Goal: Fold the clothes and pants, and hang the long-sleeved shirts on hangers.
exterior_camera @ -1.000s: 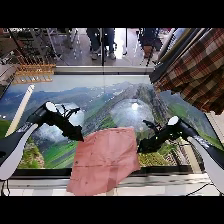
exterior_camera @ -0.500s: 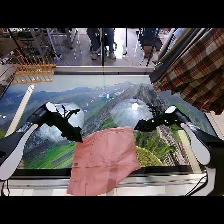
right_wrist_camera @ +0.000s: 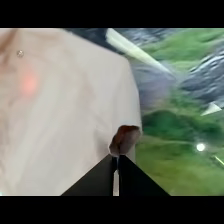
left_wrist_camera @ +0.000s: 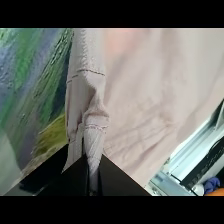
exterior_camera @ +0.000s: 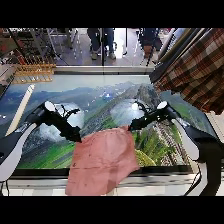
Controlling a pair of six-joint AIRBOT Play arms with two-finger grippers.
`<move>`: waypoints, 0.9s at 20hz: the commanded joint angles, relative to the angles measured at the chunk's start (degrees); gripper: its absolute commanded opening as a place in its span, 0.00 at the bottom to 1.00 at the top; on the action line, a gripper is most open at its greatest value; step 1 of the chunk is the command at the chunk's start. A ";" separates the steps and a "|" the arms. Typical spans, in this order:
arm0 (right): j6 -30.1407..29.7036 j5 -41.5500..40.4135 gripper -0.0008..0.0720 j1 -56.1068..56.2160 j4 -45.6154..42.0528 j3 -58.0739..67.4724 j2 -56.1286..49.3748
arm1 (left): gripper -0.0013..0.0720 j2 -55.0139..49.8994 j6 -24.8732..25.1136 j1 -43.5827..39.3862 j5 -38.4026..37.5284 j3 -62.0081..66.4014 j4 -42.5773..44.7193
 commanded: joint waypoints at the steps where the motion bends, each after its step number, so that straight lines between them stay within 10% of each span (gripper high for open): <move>1: 4.44 7.61 0.03 -0.13 -6.05 6.99 7.50 | 0.03 4.09 0.07 1.03 -1.01 4.39 -4.39; 6: 9.57 10.73 0.03 -0.11 -14.78 24.15 28.79 | 0.03 15.96 0.68 2.62 -1.70 22.03 -18.99; 12: 10.32 -5.05 0.03 -0.11 -23.50 31.45 56.96 | 0.03 33.48 0.70 3.28 9.79 34.05 -22.21; 18: 9.84 -5.95 0.03 -0.11 -24.81 31.45 61.88 | 0.03 39.39 1.01 3.21 13.60 33.79 -22.18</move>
